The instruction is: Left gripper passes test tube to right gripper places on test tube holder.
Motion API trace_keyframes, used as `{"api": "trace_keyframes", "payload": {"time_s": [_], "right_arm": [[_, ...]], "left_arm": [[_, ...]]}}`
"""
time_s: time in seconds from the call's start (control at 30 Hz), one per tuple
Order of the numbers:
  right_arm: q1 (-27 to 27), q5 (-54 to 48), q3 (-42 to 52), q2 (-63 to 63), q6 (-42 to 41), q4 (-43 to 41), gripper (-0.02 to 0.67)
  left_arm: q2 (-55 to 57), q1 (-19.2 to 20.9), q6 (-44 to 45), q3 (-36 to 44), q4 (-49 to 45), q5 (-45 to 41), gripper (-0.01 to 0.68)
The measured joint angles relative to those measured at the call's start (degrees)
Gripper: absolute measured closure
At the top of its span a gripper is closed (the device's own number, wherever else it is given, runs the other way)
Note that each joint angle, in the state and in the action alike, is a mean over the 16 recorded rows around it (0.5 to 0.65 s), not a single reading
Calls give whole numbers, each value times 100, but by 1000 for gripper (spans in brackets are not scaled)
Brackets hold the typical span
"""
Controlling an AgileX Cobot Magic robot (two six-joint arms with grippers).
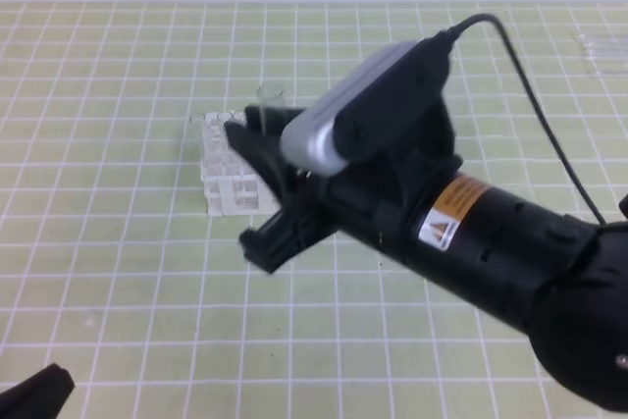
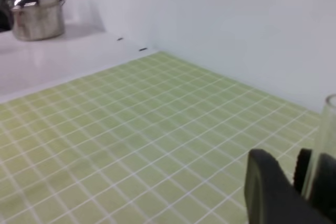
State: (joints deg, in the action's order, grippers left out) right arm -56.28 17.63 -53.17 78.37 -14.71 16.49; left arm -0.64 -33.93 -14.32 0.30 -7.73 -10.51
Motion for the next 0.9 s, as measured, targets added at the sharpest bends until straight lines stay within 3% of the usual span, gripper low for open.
{"api": "trace_keyframes", "payload": {"time_s": [0.53,0.9], "right_arm": [[832,202,0,0,0,80,641],[1041,151,0,0,0,68,641]], "left_arm": [[0,0,-30,52,19,-70,673],[2,0,-32,45,18,-105,673]]}}
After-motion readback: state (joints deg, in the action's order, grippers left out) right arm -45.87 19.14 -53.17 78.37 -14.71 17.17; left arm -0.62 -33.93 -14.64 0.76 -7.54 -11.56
